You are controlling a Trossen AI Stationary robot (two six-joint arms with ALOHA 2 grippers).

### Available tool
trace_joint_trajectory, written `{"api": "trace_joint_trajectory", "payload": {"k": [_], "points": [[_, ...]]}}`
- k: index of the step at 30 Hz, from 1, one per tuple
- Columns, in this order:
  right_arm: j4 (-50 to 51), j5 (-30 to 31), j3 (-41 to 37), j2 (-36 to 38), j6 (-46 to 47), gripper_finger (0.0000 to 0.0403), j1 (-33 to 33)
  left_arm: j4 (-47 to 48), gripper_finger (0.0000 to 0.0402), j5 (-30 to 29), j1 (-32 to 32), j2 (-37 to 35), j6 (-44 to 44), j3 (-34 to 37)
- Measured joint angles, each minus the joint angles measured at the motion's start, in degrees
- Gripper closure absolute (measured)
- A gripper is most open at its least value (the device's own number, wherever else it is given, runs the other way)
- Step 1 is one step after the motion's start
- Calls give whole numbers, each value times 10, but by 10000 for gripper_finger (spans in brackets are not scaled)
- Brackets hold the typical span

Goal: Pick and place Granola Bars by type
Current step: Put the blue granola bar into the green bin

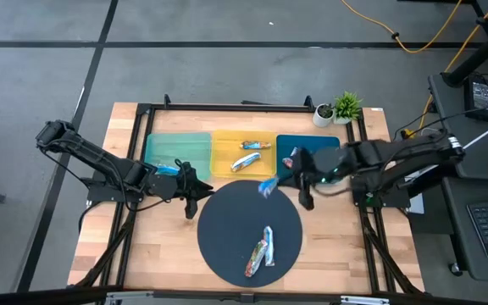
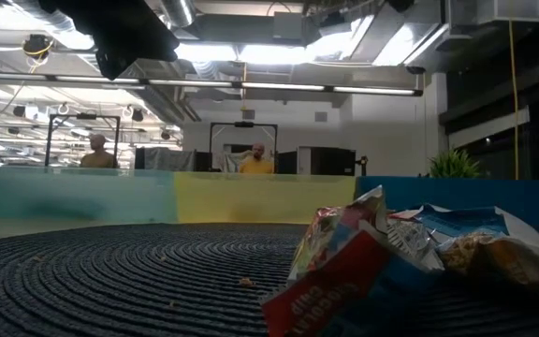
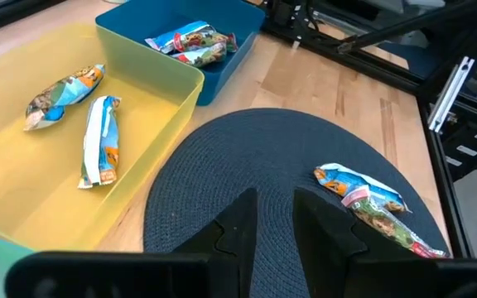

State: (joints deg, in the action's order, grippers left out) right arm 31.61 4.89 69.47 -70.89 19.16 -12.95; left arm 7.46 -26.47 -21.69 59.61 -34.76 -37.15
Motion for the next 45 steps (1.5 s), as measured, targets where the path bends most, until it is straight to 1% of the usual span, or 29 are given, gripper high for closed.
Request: {"api": "trace_joint_trajectory", "payload": {"k": [5, 9, 13, 18, 24, 27, 30, 33, 36, 39, 45], "points": [[-26, -3, 0, 31, 3, 391, 20, -12, 329, 0, 0, 0, -3, 0], [-55, -39, 0, 40, -20, 394, 32, -51, 329, 0, 0, 0, 7, 0], [-89, -93, 0, 40, -43, 394, 41, -114, 329, 7, 0, 0, 37, 0], [-105, -140, 0, 38, -49, 394, 57, -226, 329, 28, 0, 0, 118, 0], [-107, -153, 0, 38, -63, 394, 76, -381, 329, 63, 0, 1, 256, 0], [-108, -167, -1, 33, -73, 394, 83, -420, 329, 66, 0, 5, 297, -3], [-116, -171, 0, 26, -75, 394, 89, -396, 329, 66, 0, 16, 326, -33], [-120, -174, -1, 10, -77, 394, 91, -360, 328, 67, 2, 40, 360, -82], [-145, -199, -1, -8, -79, 394, 92, -324, 318, 78, 8, 68, 394, -135], [-179, -221, -1, -26, -78, 394, 92, -287, 290, 92, 18, 91, 408, -183], [-227, -245, -1, -57, -78, 394, 93, -223, 209, 96, 35, 124, 408, -245]]}}
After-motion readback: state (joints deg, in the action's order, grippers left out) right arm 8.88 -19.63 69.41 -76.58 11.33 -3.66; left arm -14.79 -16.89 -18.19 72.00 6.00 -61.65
